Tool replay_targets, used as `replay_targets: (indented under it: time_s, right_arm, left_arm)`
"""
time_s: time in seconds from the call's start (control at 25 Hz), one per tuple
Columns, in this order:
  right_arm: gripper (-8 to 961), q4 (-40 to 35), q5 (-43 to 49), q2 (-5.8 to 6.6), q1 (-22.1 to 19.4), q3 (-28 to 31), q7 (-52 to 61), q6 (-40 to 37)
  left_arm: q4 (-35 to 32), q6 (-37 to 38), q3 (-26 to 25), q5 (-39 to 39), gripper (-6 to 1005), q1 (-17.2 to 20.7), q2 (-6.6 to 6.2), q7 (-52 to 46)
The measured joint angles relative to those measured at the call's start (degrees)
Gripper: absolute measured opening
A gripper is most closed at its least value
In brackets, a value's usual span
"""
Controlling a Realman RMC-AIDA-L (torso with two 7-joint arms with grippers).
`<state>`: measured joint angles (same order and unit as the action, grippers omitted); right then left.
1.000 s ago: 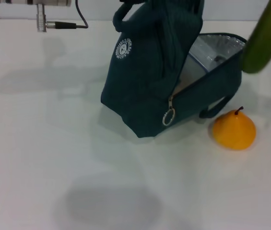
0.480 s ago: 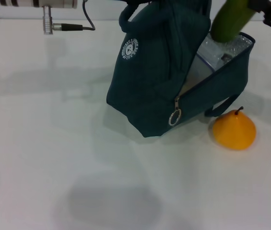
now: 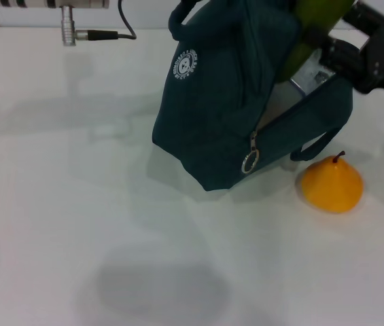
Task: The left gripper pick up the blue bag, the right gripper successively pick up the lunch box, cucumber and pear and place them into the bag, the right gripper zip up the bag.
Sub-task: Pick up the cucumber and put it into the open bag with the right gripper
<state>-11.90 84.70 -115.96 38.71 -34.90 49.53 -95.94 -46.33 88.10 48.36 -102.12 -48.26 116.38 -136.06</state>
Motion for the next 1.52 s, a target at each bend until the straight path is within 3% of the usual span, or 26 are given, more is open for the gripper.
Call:
replay_targets:
  time_s: [0.2,0.6,0.88,1.04,1.28,1.52]
  right_arm:
    - [602,6.7,0.3,-0.23,0.2,-1.0,-2.4,1.7]
    - [602,9.1,0.5,-0.22,1.1,-5.0,4.7,8.1]
    - [601,4.9,0.5,0.07,2.6,-16.7,18.9,11.8]
    - [601,1.0,0.5,0.06,2.0,-22.0,23.9,9.0]
    - [567,-4.1,-0.2,0.20,-0.8,-21.7,24.9,0.7]
    - [562,-7.4,-0.4,0.51,-2.8,-21.7,26.4,-1.0]
  left_arm:
    - [0.8,0.2,0.2,1.8,52,-0.1,-0.01,0.0]
    - [1.5,1.9,0.1,2.9,52,0.1,0.05,0.0]
    - [1.5,2.3,0.1,2.9,52,0.2,0.19,0.2]
    - [1.5,2.3,0.1,2.9,52,0.2,0.08,0.3]
    - [1.5,2.3,0.2,2.9,52,0.5,-0.05,0.5]
    - [1.5,2.3,0.1,2.9,52,0.9,-0.18,1.1]
